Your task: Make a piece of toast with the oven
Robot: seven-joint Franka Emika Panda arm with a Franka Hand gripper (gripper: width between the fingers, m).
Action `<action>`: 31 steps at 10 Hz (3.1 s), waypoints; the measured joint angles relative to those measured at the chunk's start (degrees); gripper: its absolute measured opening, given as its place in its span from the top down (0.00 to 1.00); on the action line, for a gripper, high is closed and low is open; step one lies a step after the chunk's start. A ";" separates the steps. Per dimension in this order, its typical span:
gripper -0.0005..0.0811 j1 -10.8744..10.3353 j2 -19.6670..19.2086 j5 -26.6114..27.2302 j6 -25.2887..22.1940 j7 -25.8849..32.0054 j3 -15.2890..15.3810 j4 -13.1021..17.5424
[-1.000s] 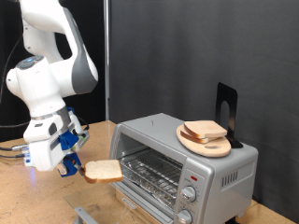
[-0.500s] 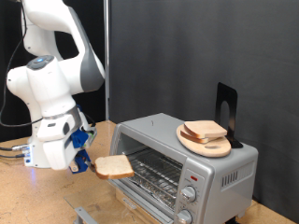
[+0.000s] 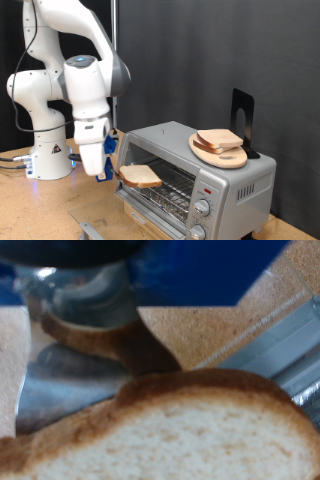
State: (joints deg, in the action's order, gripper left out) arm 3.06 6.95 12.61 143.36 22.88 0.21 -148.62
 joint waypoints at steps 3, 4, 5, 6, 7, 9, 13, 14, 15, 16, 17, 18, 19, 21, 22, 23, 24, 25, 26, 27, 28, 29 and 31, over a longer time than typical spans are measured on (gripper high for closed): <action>0.52 -0.68 -2.07 -4.47 -1.46 -3.06 2.99 3.00; 0.52 -0.78 -2.33 -5.96 -1.60 -3.24 3.70 3.56; 0.52 -0.85 -2.33 -7.26 -1.82 -4.07 4.33 3.93; 0.52 -0.86 -2.29 -8.59 -3.03 -5.18 4.91 4.42; 0.52 -0.87 -2.22 -9.76 -5.38 -6.38 5.41 5.21; 0.52 -0.87 -2.23 -11.83 -11.24 -8.91 5.78 6.92; 0.52 -0.07 -2.25 -13.84 -14.92 -9.76 5.53 6.56; 0.52 0.08 -2.10 -13.45 -15.01 -9.17 5.28 6.42; 0.52 0.18 -1.90 -12.64 -15.13 -8.09 4.88 6.40; 0.52 0.25 -1.52 -11.24 -15.22 -6.49 4.36 6.40; 0.52 0.28 -1.00 -10.22 -15.26 -5.76 3.91 6.41; 0.52 0.28 -0.69 -9.64 -15.14 -5.85 3.69 6.45; 0.52 0.28 -0.65 -9.36 -15.08 -6.37 3.64 6.64; 0.52 0.20 -0.81 -9.34 -14.94 -7.68 3.85 7.01; 0.52 0.14 -0.89 -9.29 -14.77 -8.16 4.22 7.06; 0.52 -0.03 -0.89 -9.03 -14.74 -8.40 4.58 7.07; 0.52 -0.09 -0.88 -8.66 -14.75 -8.40 4.92 7.06; 0.52 -0.08 -0.79 -8.59 -14.75 -8.12 4.99 6.93; 0.52 -0.02 -0.59 -8.59 -14.75 -7.47 4.89 6.52; 0.52 0.21 -0.28 -8.59 -14.79 -6.73 4.64 5.84; 0.52 0.52 0.20 -8.59 -14.94 -6.13 4.18 4.97; 0.52 0.85 0.90 -8.50 -14.95 -5.80 3.53 3.95; 0.52 1.64 2.65 -7.55 -14.95 -4.03 1.71 1.86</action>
State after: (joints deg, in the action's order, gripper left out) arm 4.70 9.60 5.06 128.41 18.84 1.92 -146.76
